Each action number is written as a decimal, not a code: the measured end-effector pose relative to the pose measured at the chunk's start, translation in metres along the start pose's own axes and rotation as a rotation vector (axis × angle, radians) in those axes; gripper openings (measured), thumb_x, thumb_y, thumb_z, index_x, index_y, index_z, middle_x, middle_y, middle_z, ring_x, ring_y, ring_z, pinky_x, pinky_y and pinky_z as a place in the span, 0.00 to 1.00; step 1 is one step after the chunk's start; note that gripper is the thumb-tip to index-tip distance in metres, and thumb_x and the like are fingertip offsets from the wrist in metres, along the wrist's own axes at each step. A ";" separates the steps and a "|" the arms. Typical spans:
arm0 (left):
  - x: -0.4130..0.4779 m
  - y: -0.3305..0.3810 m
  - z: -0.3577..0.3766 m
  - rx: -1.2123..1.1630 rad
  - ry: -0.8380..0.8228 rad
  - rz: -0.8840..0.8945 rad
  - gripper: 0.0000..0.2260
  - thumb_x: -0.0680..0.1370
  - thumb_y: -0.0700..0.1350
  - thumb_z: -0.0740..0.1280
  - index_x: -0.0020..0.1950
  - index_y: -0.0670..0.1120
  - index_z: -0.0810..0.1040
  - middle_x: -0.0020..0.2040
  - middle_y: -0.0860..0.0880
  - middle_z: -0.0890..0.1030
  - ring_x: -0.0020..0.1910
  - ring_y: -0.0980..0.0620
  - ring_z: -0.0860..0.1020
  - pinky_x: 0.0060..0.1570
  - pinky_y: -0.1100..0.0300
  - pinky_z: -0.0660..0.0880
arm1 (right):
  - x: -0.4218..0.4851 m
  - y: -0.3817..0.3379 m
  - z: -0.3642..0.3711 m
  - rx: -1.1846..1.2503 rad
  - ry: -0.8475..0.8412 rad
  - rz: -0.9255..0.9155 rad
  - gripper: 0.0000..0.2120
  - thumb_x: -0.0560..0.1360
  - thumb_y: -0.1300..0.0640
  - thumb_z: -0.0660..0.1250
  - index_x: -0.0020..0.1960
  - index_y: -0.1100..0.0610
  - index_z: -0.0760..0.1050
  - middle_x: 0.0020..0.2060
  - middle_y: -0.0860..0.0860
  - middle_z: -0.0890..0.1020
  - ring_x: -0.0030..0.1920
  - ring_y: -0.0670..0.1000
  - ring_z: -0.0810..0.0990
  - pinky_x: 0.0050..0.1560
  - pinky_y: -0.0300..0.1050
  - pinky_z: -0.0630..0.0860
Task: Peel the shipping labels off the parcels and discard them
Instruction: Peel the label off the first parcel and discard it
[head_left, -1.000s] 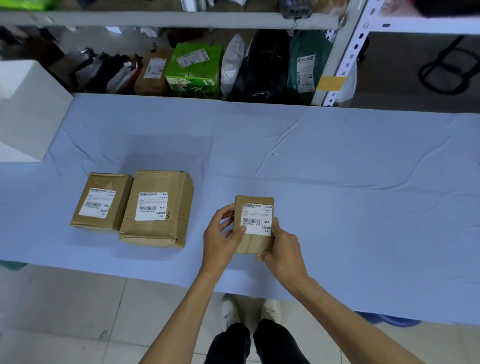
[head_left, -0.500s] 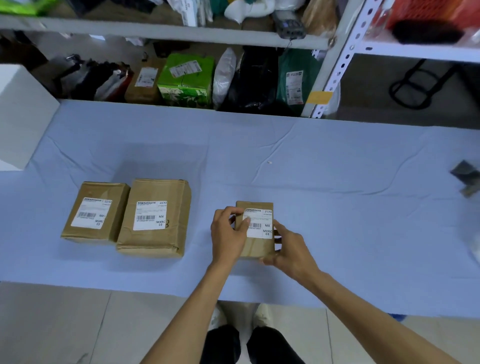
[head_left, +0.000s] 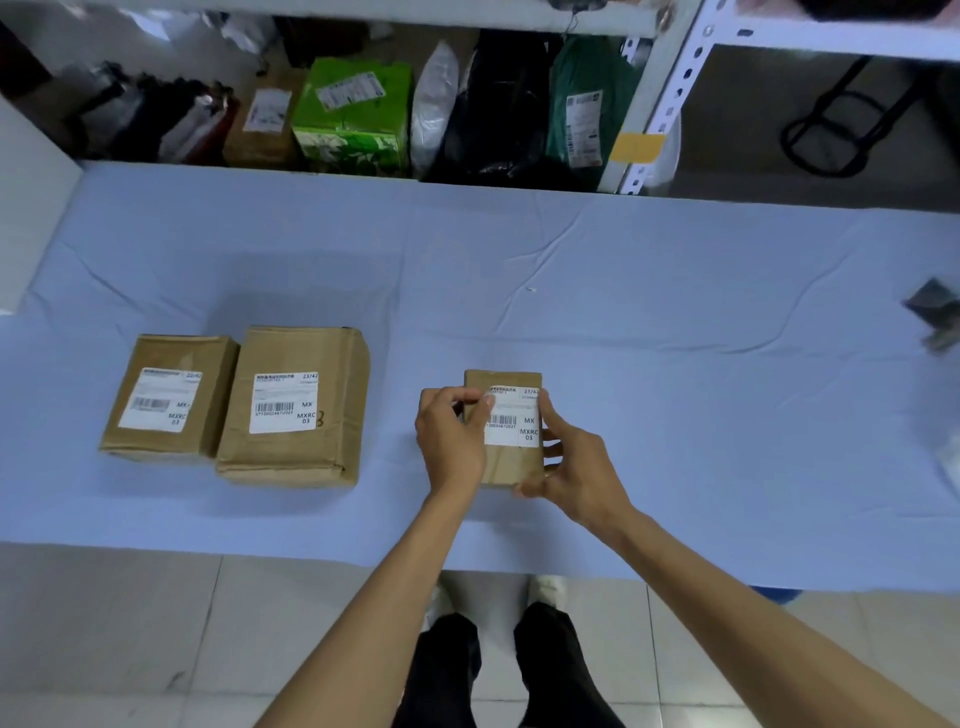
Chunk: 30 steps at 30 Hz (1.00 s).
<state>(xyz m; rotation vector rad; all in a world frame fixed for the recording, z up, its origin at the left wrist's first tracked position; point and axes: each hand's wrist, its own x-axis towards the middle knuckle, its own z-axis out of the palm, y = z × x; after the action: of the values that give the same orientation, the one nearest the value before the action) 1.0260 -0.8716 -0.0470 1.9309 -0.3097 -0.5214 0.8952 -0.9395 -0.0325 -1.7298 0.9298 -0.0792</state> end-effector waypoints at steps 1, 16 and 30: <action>0.000 0.001 0.001 0.006 0.017 -0.002 0.03 0.75 0.43 0.72 0.43 0.49 0.78 0.49 0.52 0.74 0.47 0.54 0.77 0.44 0.72 0.72 | 0.000 0.000 0.000 0.001 -0.004 -0.003 0.54 0.59 0.70 0.77 0.77 0.47 0.55 0.47 0.36 0.77 0.44 0.42 0.78 0.38 0.27 0.75; 0.007 0.001 -0.008 0.053 -0.045 0.045 0.04 0.73 0.43 0.73 0.44 0.51 0.80 0.51 0.52 0.76 0.48 0.53 0.81 0.42 0.76 0.73 | 0.002 0.003 -0.001 0.009 -0.014 -0.033 0.53 0.59 0.71 0.75 0.76 0.45 0.56 0.44 0.40 0.79 0.39 0.33 0.77 0.35 0.27 0.74; 0.003 0.003 -0.008 0.050 -0.038 0.190 0.05 0.74 0.39 0.71 0.40 0.47 0.80 0.56 0.54 0.77 0.55 0.60 0.75 0.44 0.79 0.69 | 0.002 0.004 0.000 0.010 -0.024 -0.027 0.54 0.61 0.70 0.76 0.74 0.40 0.50 0.45 0.37 0.78 0.42 0.31 0.76 0.36 0.27 0.74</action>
<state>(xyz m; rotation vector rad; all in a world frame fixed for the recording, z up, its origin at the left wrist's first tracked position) 1.0330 -0.8677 -0.0421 1.9175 -0.5295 -0.4278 0.8942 -0.9409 -0.0365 -1.7310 0.8873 -0.0804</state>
